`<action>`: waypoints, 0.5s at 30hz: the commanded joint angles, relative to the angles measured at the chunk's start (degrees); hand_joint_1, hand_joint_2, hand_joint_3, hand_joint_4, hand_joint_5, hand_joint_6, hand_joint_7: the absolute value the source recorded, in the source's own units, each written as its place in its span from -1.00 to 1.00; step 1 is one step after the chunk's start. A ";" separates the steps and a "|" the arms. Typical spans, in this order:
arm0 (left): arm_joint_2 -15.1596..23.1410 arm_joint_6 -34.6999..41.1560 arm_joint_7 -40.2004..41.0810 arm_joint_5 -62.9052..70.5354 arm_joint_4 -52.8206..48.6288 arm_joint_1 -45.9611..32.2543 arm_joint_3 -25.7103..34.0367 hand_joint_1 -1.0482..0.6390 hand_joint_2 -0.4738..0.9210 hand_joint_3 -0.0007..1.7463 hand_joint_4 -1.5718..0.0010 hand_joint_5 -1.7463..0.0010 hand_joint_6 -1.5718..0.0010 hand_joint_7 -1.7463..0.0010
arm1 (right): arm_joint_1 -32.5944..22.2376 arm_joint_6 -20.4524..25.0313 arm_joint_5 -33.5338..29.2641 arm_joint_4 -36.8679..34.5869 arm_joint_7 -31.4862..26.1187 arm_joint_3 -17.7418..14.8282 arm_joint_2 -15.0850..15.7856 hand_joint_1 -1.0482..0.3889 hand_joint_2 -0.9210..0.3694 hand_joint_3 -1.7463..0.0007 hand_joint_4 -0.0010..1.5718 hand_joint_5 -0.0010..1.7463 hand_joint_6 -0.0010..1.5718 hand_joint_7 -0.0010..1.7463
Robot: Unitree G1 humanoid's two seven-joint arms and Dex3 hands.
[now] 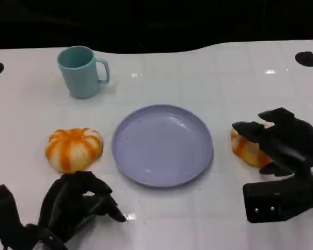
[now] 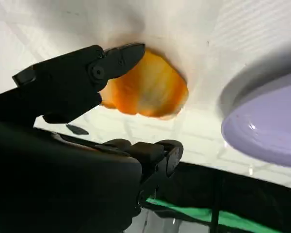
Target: Grasp the bread from the table and place it into the plate.
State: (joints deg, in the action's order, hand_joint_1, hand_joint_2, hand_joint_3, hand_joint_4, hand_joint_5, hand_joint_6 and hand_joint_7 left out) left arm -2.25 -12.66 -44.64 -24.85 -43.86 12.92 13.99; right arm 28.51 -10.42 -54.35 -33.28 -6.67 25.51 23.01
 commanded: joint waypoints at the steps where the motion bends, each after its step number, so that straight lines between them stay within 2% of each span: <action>1: 0.71 0.40 0.33 -0.03 1.20 -0.65 0.08 -1.00 0.54 -1.00 -1.00 0.31 -1.00 0.57 | 4.36 0.91 -0.28 -7.51 -1.43 2.57 -1.39 -0.12 -0.80 0.99 -0.94 -0.64 -0.69 -1.00; 5: 0.60 0.28 0.44 0.00 1.72 -1.04 0.04 -1.00 0.54 -1.00 -1.00 0.31 -1.00 0.57 | 7.59 0.69 0.63 -14.63 -2.93 4.28 -3.34 -0.11 -0.82 1.00 -0.87 -0.74 -0.69 -1.00; 11: 0.54 0.44 0.21 -0.07 2.16 -1.35 -0.08 -1.00 0.54 -1.00 -1.00 0.31 -1.00 0.58 | 11.45 0.19 2.15 -24.19 -6.14 5.72 -6.44 -0.16 -0.81 1.00 -0.79 -0.79 -0.65 -0.99; 12: 0.53 0.58 0.16 -0.17 2.20 -1.38 -0.04 -1.00 0.54 -1.00 -1.00 0.31 -1.00 0.58 | 11.89 -0.46 2.71 -26.05 -8.25 5.55 -7.17 -0.17 -0.81 1.00 -0.78 -0.80 -0.64 -0.99; 14: 0.46 0.90 0.30 -0.29 2.35 -1.45 0.01 -1.00 0.54 -1.00 -1.00 0.32 -1.00 0.58 | 12.75 -2.02 3.82 -29.52 -12.69 5.27 -8.40 0.05 -0.91 0.99 -0.32 -0.78 -0.34 -0.95; 15: 0.46 1.05 0.28 -0.35 2.39 -1.46 0.04 -1.00 0.54 -1.00 -1.00 0.31 -1.00 0.58 | 13.13 -3.32 4.31 -30.99 -15.10 5.16 -8.75 0.11 -0.95 0.97 -0.03 -0.68 -0.11 -0.88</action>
State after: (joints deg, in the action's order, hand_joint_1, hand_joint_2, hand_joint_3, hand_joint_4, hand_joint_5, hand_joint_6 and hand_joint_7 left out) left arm -2.38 -12.20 -44.64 -24.87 -42.18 12.21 13.80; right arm 41.02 -11.49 -51.58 -60.43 -17.28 30.63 15.27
